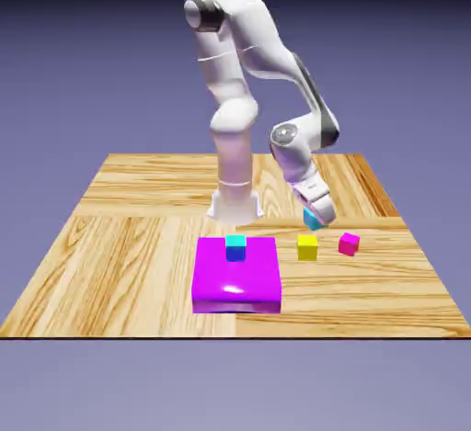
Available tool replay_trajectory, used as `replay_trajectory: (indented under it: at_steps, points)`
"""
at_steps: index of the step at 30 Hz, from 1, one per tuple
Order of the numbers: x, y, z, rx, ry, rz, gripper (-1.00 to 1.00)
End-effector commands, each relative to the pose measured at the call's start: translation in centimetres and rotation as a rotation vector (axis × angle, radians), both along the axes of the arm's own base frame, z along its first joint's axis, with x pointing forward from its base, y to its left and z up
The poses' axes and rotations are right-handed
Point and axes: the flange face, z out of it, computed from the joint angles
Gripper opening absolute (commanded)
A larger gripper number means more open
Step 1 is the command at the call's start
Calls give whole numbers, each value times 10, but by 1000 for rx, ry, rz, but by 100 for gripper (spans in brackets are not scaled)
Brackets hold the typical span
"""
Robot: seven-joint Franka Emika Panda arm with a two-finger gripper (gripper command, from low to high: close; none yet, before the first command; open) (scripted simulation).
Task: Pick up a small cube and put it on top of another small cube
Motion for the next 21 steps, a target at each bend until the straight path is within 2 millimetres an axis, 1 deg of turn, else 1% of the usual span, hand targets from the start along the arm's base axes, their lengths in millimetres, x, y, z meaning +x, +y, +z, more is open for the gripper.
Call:
replay_trajectory:
  at_steps: [1, 12, 20, 21]
  points:
    - [0, 0, -2, -3, 0, -1, -100]
    - [-1, -3, -24, -53, -16, -7, -100]
    - [2, -9, -35, -103, -53, -11, -100]
    - [2, -9, -35, -103, -53, -11, 100]
